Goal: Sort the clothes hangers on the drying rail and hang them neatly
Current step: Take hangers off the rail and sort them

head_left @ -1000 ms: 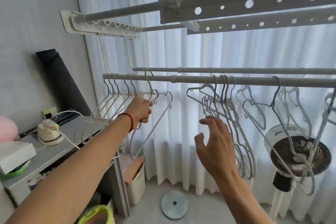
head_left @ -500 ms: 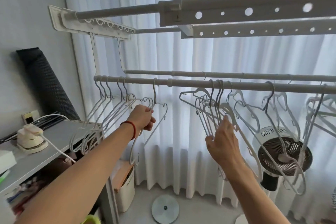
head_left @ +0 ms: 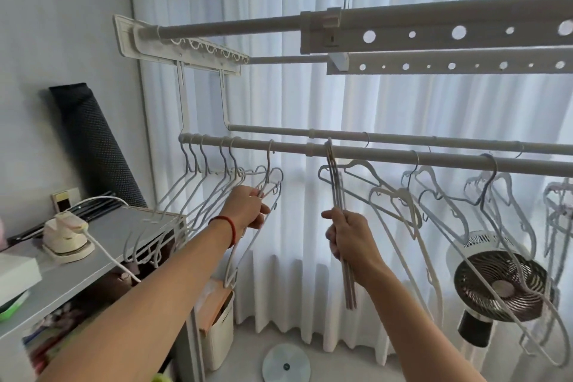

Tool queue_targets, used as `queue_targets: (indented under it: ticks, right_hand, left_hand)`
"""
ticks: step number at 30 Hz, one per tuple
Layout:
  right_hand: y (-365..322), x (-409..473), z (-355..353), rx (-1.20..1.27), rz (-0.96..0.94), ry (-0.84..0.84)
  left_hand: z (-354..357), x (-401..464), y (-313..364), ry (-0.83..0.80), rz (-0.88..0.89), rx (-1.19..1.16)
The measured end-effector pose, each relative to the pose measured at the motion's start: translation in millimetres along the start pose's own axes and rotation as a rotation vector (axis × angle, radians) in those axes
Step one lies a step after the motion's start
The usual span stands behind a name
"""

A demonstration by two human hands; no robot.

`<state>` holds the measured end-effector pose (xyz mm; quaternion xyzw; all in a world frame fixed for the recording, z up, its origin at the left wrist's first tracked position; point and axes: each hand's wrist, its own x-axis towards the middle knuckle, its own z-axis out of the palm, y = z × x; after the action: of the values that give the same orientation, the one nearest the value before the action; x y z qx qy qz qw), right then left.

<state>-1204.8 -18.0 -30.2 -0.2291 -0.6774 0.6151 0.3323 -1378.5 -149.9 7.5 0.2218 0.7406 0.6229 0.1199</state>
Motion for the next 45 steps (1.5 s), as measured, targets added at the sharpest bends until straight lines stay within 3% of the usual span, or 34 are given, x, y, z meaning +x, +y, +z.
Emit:
queue_targets:
  ticks: [11,19,25,29,32,34,38,42,45]
  right_hand:
    - [-17,13,107,0.046,-0.011,-0.074]
    - [-15,24,133,-0.042,0.046,-0.042]
    - [-6,19,141,0.041,0.095,-0.03]
    - [-7,16,136,-0.05,0.066,-0.022]
    - [-6,13,121,-0.169,-0.003,-0.021]
    - [-4,10,107,-0.269,-0.064,0.006]
    - [-7,-4,70,-0.419,-0.129,0.09]
    - [-16,-27,21,-0.44,-0.217,0.274]
    - [-23,-45,-23,-0.546,-0.276,0.448]
  left_hand:
    - [-28,9,3,-0.05,-0.003,-0.052]
    - [-32,13,-8,-0.091,0.026,0.01]
    - [-37,10,-7,-0.085,0.122,0.253]
    - [-31,-4,-3,-0.085,0.207,0.513]
    - [-17,-24,-2,0.019,0.301,0.795]
    - [-4,-42,2,0.131,0.479,0.907]
    - [28,-63,12,0.083,0.722,0.754]
    - [70,-79,19,-0.044,0.793,0.547]
    - [110,-93,23,-0.205,0.729,0.328]
